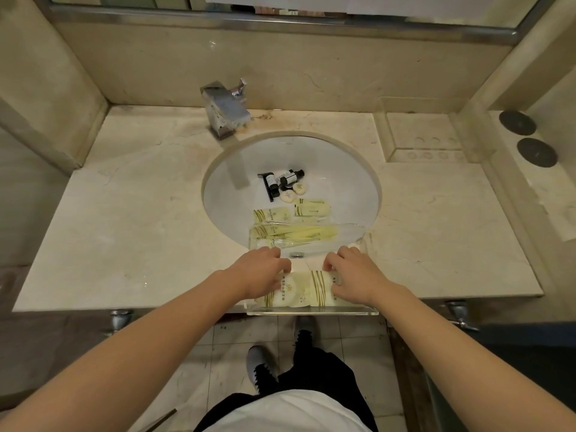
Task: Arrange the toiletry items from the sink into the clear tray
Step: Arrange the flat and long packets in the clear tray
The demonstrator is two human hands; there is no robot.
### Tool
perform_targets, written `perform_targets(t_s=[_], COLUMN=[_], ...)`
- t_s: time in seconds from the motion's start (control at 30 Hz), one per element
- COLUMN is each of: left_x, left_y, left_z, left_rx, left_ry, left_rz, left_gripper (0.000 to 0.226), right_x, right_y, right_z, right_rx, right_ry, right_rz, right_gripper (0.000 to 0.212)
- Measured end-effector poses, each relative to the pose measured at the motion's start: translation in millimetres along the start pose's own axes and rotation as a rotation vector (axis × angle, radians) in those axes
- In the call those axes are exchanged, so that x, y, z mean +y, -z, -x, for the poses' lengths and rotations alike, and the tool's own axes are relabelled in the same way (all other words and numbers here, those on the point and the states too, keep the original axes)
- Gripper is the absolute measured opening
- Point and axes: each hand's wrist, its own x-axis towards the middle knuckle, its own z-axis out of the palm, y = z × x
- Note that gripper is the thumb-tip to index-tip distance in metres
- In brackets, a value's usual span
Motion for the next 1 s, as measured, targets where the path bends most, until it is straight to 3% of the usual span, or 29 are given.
perform_targets(t_s=[0.17,0.27,0.43,0.63,0.8,1.0], left_x=[1.2,3.7,0.3,-26.8,-56.3,-85.2], left_y=[-5.3,-1.2,20.4,41.7,49.9,43.9], left_z=[-2.2,-5.1,-13.2,-35.4,-58.9,-94.0], left_rx=[0.060,0.117,0.388,0.609,0.621,0.535], left_ry=[0.025,0.086,0.240,0.486,0.643,0.799], left_rz=[0.043,0.240,0.633,0.954,1.087,1.121], left_gripper=[0.044,0.051,0.022,0.007,0.005,0.009], right_x=[-0.7,0.6,0.0,0.6,14.0,38.4], right_y=[-1.7,-1.1,3.5,27.9,51.8,59.2], right_z=[-2.3,-4.0,-13.1,-40.6,-79.6,-129.3], right_rx=[0.014,0.093,0.351,0.491,0.451,0.235], right_ry=[0.031,0.041,0.063,-0.032,-0.126,-0.214], right_rz=[0.011,-0.044,-0.120,-0.310,-0.483,-0.449], right_gripper=[0.043,0.042,0.017,0.004,0.005,0.004])
